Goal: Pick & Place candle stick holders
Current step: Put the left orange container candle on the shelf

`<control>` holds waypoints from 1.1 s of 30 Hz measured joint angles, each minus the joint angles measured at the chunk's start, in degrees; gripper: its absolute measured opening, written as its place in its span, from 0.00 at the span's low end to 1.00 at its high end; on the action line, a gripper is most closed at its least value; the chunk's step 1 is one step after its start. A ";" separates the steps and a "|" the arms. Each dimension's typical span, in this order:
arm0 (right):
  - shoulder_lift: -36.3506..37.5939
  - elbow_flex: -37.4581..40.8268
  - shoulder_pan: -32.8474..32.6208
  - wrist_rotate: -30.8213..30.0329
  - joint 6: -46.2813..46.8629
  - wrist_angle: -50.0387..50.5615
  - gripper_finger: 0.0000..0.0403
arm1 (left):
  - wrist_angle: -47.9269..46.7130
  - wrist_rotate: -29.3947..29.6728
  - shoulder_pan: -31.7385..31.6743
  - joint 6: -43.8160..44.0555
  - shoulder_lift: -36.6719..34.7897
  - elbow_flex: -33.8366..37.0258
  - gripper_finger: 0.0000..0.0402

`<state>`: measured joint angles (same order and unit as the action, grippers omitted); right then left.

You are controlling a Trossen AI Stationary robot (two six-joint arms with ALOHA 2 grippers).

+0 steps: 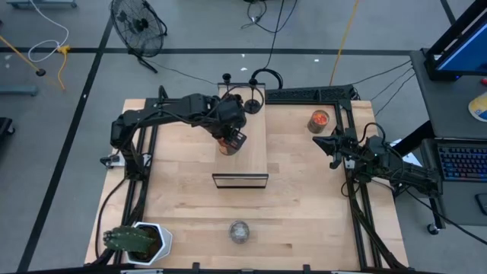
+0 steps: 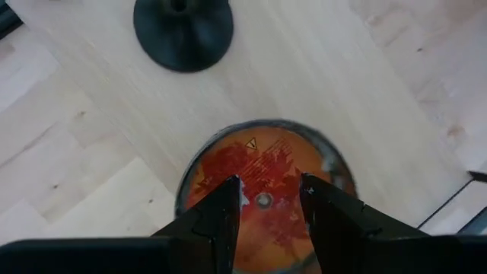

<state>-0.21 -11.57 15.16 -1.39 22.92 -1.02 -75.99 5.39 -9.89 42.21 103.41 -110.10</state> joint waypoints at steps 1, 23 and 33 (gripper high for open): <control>0.00 0.00 0.00 0.00 0.00 -0.01 0.00 | 0.38 0.00 0.00 0.17 -0.26 0.00 0.36; 0.01 0.00 0.00 0.00 0.03 -0.04 0.00 | 3.25 4.53 1.40 2.70 -7.74 -0.02 0.35; 0.00 0.00 0.00 0.00 0.17 -0.03 0.00 | 5.92 2.12 1.38 2.52 -7.80 0.34 0.36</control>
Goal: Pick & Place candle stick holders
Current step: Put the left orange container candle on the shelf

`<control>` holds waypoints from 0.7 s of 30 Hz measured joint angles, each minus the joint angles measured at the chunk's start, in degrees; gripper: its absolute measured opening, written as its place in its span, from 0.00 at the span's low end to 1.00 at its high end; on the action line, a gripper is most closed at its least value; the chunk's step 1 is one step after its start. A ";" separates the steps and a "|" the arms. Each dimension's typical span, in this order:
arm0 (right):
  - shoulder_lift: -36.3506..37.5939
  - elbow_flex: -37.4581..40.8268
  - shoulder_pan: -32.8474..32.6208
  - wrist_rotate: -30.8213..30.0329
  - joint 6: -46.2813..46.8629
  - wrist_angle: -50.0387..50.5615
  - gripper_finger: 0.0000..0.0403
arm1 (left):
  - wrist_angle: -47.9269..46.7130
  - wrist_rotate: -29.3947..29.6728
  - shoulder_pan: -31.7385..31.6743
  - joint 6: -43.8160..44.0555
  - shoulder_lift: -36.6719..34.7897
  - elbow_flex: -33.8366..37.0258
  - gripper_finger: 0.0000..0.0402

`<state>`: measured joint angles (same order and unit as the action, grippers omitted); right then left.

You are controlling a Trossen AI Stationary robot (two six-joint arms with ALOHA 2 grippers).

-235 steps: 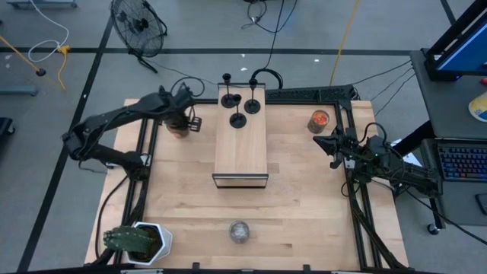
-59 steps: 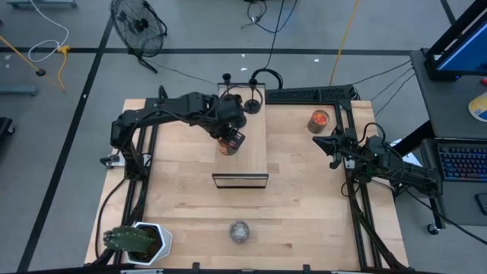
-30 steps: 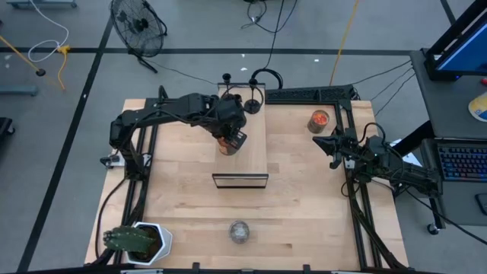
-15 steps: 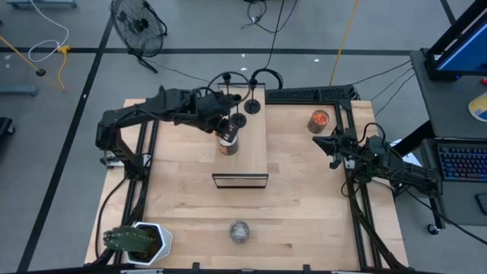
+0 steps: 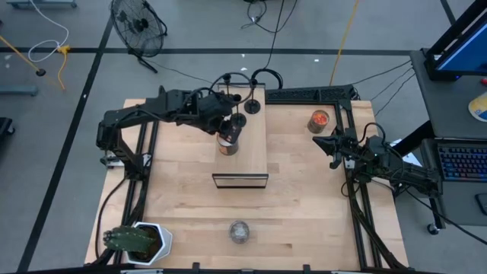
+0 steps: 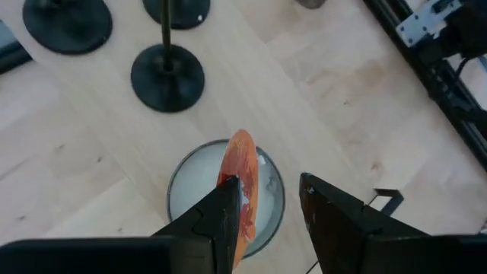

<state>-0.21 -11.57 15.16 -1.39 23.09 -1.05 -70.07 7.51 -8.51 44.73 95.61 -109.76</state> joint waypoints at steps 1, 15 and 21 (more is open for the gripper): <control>0.01 0.00 0.00 0.00 0.00 0.00 0.00 | 0.07 0.00 0.00 0.06 0.19 0.50 0.36; 0.02 0.00 0.00 0.00 -0.15 0.01 0.00 | 2.89 -2.74 -1.07 0.82 0.44 5.08 0.36; 0.00 0.00 0.00 0.02 -0.17 0.01 0.00 | 3.05 -2.71 -1.86 0.35 0.50 5.08 0.36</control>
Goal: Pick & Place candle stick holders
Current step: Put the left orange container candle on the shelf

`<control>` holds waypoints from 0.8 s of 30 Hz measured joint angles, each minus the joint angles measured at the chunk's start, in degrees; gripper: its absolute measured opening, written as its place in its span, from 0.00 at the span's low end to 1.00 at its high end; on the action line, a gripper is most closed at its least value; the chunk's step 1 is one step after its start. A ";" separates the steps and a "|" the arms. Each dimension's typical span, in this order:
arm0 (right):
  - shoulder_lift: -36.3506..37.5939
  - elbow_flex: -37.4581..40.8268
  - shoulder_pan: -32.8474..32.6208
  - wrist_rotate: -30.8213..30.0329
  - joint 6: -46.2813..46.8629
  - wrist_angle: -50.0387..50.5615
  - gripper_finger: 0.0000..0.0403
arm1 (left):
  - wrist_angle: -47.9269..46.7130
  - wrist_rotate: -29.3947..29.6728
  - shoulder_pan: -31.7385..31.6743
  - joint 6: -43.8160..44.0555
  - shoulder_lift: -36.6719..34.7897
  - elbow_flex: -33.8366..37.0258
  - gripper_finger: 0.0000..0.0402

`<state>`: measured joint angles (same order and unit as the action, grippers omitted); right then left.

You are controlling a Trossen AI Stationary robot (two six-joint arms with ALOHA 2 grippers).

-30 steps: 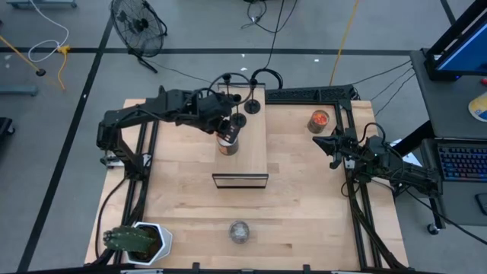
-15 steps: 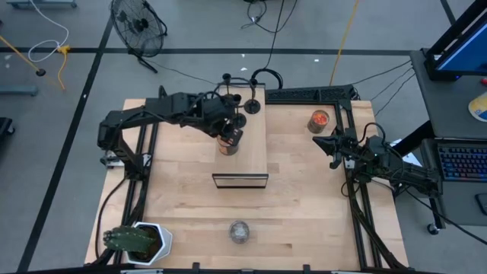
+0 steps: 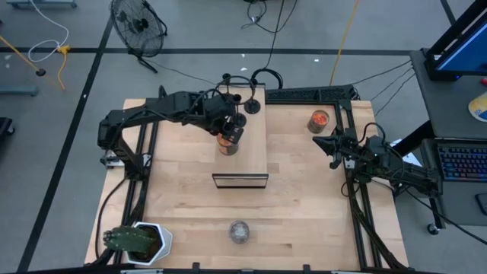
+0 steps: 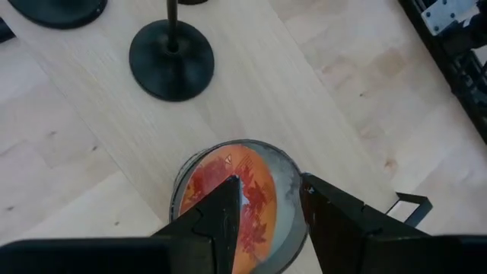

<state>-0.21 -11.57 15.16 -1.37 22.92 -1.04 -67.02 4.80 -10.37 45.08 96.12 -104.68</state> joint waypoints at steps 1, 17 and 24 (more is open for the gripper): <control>0.00 0.00 0.00 0.01 0.00 0.00 0.00 | 0.02 -0.02 0.00 0.11 0.00 0.00 0.36; 0.01 0.00 0.00 -0.02 0.00 0.04 0.00 | -6.98 3.37 -0.58 1.12 -0.79 -0.07 0.36; 0.00 0.00 0.00 -0.02 0.00 0.02 0.00 | -5.90 3.30 -0.52 0.72 -0.83 -0.09 0.36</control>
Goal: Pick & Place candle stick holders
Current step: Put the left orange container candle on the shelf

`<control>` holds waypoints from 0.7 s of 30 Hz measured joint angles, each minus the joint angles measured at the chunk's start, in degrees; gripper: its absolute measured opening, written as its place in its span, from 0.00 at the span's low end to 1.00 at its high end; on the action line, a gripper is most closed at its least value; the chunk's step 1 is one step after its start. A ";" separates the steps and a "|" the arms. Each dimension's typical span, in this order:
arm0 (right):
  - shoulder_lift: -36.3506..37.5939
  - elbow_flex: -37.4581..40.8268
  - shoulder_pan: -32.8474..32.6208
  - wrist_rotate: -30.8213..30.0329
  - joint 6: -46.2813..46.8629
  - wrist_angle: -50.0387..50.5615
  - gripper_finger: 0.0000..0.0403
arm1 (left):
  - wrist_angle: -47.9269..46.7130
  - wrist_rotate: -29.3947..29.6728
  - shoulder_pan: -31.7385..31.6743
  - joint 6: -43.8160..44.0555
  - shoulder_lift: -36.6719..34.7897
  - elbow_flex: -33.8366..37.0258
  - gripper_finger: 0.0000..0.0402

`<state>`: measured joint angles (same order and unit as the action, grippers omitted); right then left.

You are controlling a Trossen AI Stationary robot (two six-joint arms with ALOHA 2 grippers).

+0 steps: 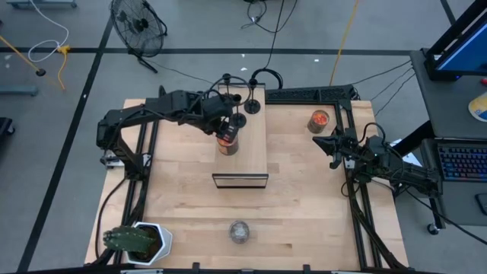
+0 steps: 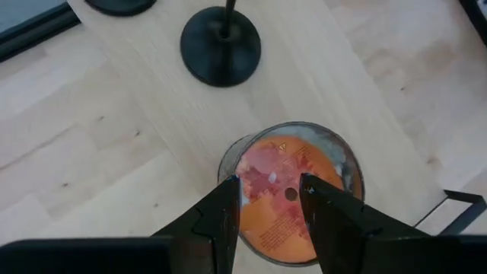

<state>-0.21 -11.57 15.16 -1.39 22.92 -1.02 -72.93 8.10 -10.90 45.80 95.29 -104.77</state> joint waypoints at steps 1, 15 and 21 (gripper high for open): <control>0.00 0.00 0.00 0.00 0.00 0.02 0.00 | 0.03 -0.09 -0.02 -0.23 0.00 0.00 0.36; 0.01 0.00 0.00 -0.04 0.00 -0.01 0.00 | 1.08 -6.84 0.96 -0.28 1.39 0.00 0.36; 0.00 0.00 0.00 -0.04 0.24 0.00 0.00 | 0.19 -7.62 0.90 -0.70 1.99 0.01 0.36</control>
<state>-0.21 -11.57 15.16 -1.43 23.16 -1.02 -72.74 0.48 -10.00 45.10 97.27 -104.76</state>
